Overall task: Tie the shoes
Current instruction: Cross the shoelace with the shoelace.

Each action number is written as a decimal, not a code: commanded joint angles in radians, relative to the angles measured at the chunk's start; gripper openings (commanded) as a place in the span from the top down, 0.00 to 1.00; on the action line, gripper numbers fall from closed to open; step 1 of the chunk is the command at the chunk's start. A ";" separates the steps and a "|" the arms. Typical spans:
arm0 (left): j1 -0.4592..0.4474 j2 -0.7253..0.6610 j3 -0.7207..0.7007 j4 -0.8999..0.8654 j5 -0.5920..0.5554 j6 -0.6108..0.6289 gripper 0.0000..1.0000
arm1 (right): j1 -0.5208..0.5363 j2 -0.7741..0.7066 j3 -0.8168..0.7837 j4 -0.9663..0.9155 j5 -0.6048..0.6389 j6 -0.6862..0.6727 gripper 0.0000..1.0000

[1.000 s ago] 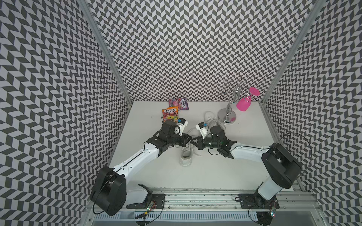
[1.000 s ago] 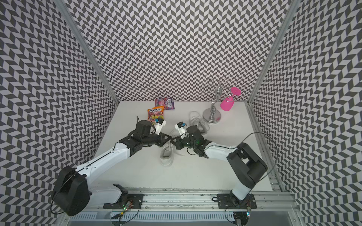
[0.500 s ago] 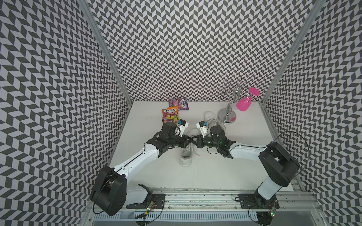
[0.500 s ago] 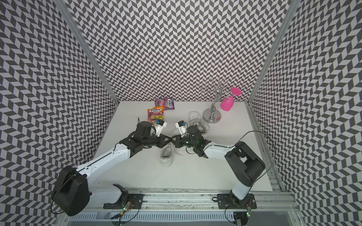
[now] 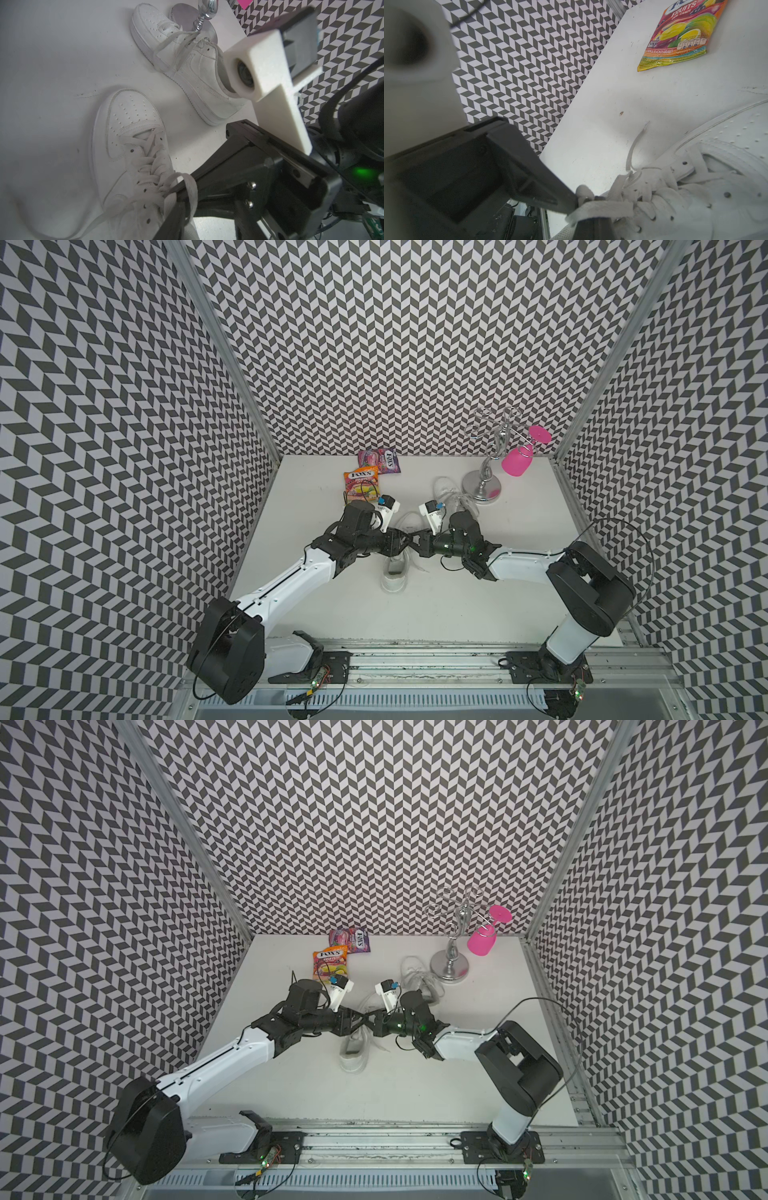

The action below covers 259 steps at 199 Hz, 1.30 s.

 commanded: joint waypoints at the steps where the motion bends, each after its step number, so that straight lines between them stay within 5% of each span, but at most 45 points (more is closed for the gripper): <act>1: 0.006 -0.057 0.035 -0.039 -0.039 0.024 0.49 | 0.003 0.005 -0.009 0.094 -0.017 0.010 1.00; 59: 0.053 -0.063 0.038 -0.050 -0.082 0.025 0.43 | 0.004 0.005 -0.011 0.091 -0.011 0.008 1.00; 115: 0.140 0.029 0.006 0.077 0.074 -0.028 0.54 | 0.006 0.007 -0.010 0.090 -0.013 0.006 1.00; 259: 0.146 0.093 -0.093 0.238 0.240 -0.131 0.69 | 0.010 0.018 0.005 0.078 -0.015 -0.002 1.00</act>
